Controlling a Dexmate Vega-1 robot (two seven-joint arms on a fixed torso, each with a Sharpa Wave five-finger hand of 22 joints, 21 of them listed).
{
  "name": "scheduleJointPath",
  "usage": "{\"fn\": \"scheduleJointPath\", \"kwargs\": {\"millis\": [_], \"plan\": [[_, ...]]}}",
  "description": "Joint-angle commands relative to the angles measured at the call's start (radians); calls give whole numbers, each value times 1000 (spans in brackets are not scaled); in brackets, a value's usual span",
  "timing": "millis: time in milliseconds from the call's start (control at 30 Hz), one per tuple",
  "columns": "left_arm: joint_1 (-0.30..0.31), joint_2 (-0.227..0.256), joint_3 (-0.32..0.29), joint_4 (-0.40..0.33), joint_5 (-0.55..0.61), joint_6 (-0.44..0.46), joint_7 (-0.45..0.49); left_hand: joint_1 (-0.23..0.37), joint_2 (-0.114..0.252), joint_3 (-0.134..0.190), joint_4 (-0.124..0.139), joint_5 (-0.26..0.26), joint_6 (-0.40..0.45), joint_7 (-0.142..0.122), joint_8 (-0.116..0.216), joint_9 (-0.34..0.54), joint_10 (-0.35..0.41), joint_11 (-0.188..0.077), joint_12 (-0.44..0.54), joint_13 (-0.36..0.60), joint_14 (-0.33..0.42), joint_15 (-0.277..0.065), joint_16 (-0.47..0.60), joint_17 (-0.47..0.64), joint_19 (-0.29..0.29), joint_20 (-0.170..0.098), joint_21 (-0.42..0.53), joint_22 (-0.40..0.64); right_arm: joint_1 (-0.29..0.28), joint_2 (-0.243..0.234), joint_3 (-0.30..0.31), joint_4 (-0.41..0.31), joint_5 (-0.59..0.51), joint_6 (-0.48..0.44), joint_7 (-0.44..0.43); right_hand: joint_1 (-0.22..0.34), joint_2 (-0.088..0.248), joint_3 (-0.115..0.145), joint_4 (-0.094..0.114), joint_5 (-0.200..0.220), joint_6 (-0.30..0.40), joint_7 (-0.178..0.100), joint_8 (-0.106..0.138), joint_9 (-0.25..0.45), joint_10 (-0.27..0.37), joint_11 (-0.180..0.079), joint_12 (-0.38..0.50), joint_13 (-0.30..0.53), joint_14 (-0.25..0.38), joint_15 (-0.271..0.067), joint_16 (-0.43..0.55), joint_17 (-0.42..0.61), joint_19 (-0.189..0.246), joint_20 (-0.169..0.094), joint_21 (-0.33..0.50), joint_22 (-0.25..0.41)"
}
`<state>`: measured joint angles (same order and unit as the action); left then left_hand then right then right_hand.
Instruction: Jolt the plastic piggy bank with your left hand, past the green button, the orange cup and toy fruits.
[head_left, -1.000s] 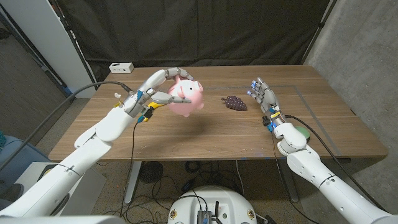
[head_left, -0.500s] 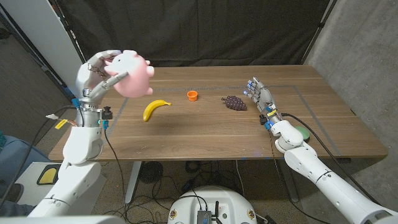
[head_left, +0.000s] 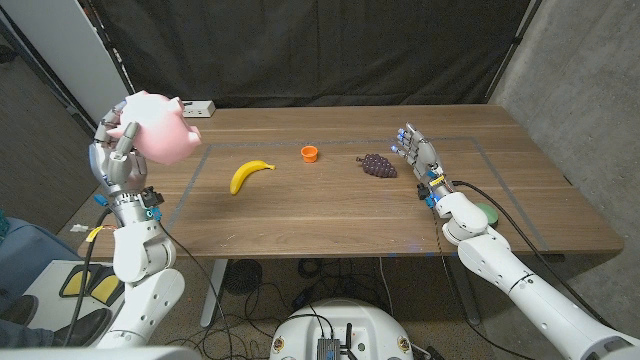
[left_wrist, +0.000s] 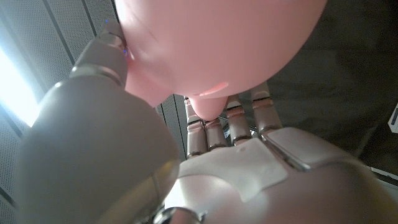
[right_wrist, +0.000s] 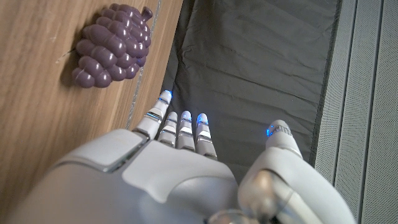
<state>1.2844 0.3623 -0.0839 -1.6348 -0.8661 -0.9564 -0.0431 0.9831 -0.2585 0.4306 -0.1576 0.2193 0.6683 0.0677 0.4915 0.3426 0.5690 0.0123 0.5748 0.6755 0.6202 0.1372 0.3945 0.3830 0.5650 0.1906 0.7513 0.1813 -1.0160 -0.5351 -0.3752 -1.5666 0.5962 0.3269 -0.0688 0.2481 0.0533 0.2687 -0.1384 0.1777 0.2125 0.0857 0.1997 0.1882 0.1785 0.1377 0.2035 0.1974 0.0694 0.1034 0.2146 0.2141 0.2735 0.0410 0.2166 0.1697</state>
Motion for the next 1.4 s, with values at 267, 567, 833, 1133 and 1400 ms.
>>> {"fn": "scheduleJointPath", "kwargs": {"millis": [267,567,833,1133,1400], "plan": [[-108,-214,-137,-66,978,81,362,359,379,5,-9,9,20,0,3,1,87,-65,1,35,220,-253,8,3,165,-176,15,3,-33,-10,18,-24,2,11,-24,10,8,-1,-1,0,5,6,-1,3,5,4,1,2,0,-5,0,1,12,1,-3,4],[-146,-118,-39,-187,1362,300,456,360,379,2,-10,8,24,3,4,1,91,-65,-2,37,225,-255,9,4,164,-177,21,3,-58,-10,30,-36,7,21,-40,11,9,-1,-1,0,5,6,-1,3,6,3,1,2,1,-7,0,1,13,0,-5,4],[-182,67,112,-319,1554,592,370,361,377,-1,-11,8,26,2,3,0,94,-64,-4,40,226,-256,8,4,162,-178,25,3,-65,-8,33,-30,10,33,-37,11,10,-2,-1,0,5,6,-1,3,7,3,1,2,2,-6,0,1,14,0,-6,4],[-282,277,338,-451,1785,912,115,362,376,-2,-12,8,33,-1,4,-2,103,-61,-8,40,222,-255,5,3,156,-176,29,3,-52,-2,29,-15,16,32,-22,12,10,-2,0,0,5,5,-1,3,8,6,2,2,2,-6,0,1,15,0,-7,4],[-392,356,533,-446,1903,1045,-67,359,378,-4,-9,8,36,-4,2,-4,104,-60,-15,39,214,-254,1,2,144,-175,29,2,-51,6,29,2,33,37,-9,12,11,-2,0,-1,5,6,-2,3,8,3,2,2,2,-7,0,1,15,-1,-8,4]]}}
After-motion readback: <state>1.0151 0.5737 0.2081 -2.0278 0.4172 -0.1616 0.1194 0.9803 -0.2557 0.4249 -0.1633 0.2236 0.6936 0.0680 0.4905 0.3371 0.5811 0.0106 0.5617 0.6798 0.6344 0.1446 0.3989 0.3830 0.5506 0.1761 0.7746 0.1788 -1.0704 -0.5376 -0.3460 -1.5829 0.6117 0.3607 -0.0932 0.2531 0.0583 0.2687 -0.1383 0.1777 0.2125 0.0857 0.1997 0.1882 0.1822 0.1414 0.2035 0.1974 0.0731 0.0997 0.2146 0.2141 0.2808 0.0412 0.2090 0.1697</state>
